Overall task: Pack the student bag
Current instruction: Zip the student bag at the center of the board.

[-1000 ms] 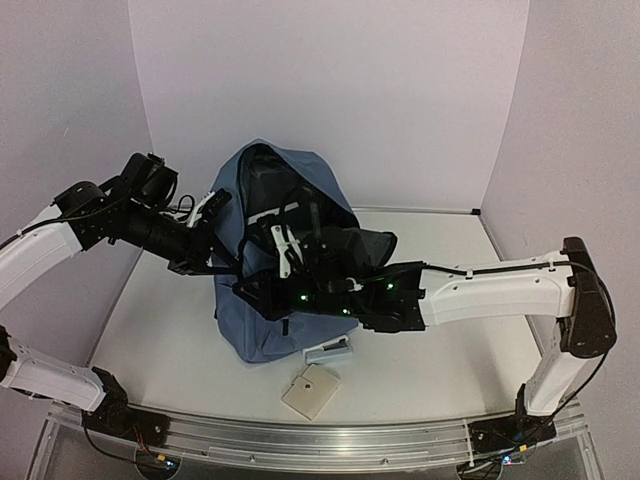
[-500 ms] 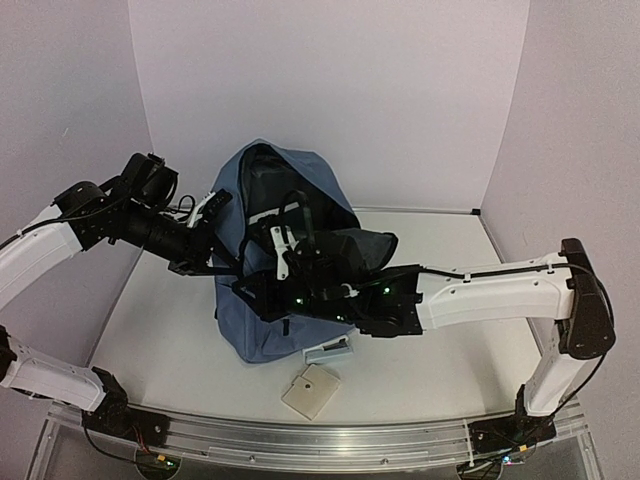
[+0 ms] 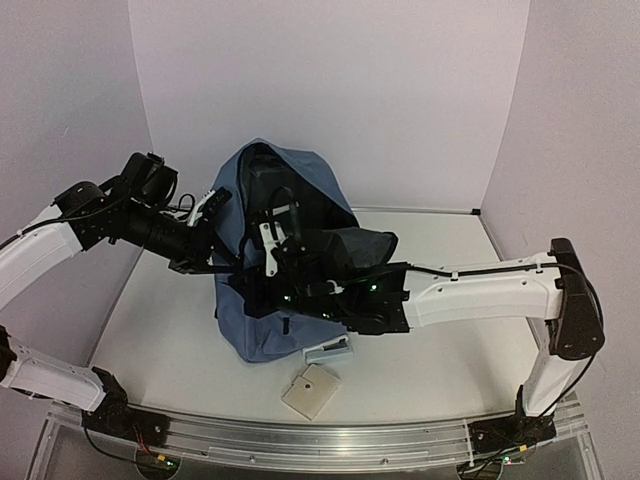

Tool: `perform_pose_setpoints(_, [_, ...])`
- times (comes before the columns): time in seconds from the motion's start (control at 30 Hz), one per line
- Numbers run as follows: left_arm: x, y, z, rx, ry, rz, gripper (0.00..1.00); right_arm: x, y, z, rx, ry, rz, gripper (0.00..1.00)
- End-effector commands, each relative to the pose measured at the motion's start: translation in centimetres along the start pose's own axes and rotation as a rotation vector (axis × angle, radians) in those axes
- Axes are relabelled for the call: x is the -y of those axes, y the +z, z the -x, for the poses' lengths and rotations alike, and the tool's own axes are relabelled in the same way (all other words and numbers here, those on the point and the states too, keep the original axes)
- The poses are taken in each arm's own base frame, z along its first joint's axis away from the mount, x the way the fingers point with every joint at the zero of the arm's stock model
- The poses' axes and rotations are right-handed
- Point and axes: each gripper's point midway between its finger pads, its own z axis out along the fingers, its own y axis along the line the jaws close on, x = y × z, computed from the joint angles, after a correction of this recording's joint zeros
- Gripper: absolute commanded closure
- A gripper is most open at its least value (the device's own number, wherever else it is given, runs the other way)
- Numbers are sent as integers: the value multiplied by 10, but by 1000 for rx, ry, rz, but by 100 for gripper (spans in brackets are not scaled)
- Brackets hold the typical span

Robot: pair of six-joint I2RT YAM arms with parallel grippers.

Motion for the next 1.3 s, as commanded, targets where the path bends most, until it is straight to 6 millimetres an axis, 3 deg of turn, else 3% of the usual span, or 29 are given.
perform_pose_setpoints(0.0, [24,-14,20,122,121,-69,98,-7,-11,34,92,-2,-5,100])
perform_pose_setpoints(0.2, [-23,-33,24,318,142,167,49,-3,-31,52,177,24,-25,100])
perform_pose_setpoints(0.23, [-30,-36,24,348,146,193,45,-4,-32,53,182,31,-16,100])
perform_pose_setpoints(0.5, [-61,-42,13,446,174,294,27,-7,-32,54,189,43,8,100])
perform_pose_setpoints(0.67, [-79,-16,2,371,169,303,13,-16,-34,56,189,41,56,100])
perform_pose_setpoints(0.77, [-84,-7,4,355,171,310,11,-18,-35,55,187,41,73,100])
perform_pose_setpoints(0.87, [-75,-1,12,384,204,256,23,-19,-38,54,184,45,82,100])
perform_pose_setpoints(1.0, [-68,3,17,410,224,206,61,-11,-50,58,224,43,19,100])
perform_pose_setpoints(1.13, [-73,5,10,408,211,204,92,4,-68,71,311,21,-116,100])
perform_pose_setpoints(1.2, [-74,6,4,400,202,188,100,7,-74,81,352,-3,-176,100])
perform_pose_setpoints(1.27, [-73,7,-1,401,199,166,100,6,-79,88,387,-42,-236,100])
